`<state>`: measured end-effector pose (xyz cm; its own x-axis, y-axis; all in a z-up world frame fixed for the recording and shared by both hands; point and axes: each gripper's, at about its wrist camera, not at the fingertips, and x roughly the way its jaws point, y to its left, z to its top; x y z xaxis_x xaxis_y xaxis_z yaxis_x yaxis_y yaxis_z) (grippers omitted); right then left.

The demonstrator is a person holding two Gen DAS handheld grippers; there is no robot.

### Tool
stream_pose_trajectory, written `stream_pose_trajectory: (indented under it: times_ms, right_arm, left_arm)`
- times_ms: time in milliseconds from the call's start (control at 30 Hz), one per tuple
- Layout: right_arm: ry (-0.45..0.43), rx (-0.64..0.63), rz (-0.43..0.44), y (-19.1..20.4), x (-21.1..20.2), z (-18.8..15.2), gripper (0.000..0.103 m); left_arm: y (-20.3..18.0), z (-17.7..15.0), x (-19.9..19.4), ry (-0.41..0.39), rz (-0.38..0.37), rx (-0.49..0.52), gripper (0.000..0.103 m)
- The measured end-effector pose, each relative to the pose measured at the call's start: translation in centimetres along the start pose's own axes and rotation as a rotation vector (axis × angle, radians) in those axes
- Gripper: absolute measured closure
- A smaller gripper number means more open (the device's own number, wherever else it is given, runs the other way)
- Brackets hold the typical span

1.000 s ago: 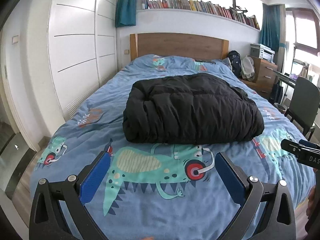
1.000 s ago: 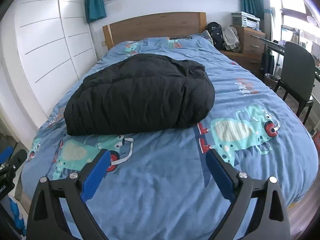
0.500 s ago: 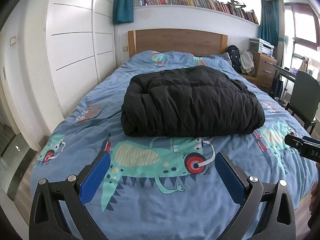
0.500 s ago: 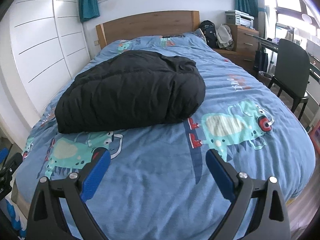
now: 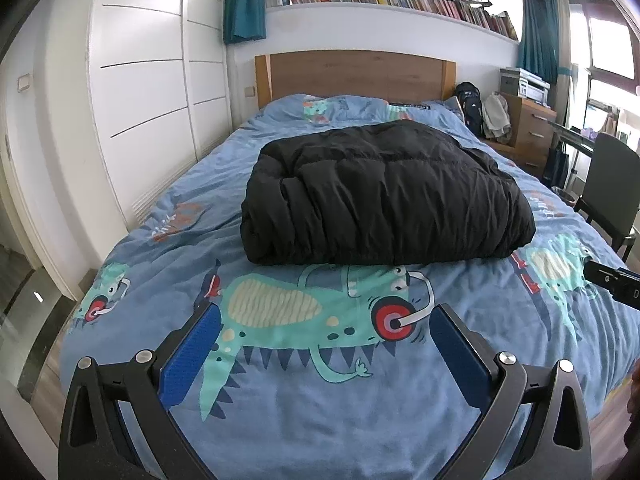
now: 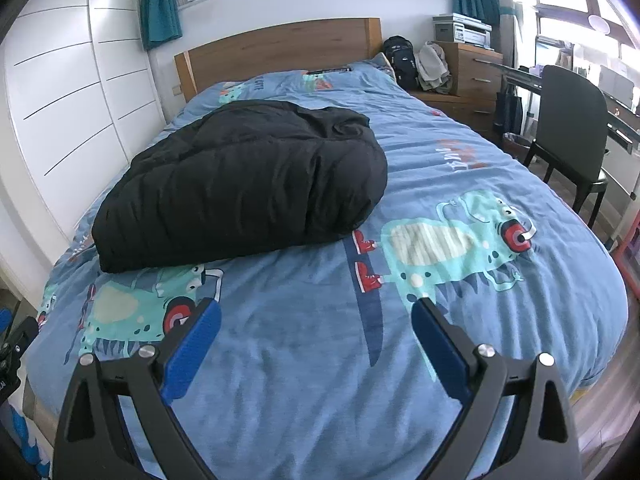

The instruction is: Fold large clothes

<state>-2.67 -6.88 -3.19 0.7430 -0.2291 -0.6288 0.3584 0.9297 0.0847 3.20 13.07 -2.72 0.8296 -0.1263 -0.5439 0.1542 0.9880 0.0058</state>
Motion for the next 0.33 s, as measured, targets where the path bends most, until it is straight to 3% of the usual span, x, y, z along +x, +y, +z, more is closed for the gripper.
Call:
stream_pose_trajectory:
  times_ms: [333]
  right_arm:
    - [0.008,0.006,0.005,-0.3,0.36,-0.33,0.007]
  left_arm:
    - [-0.45,-0.18,0.36,0.018,-0.013,0.003,0.001]
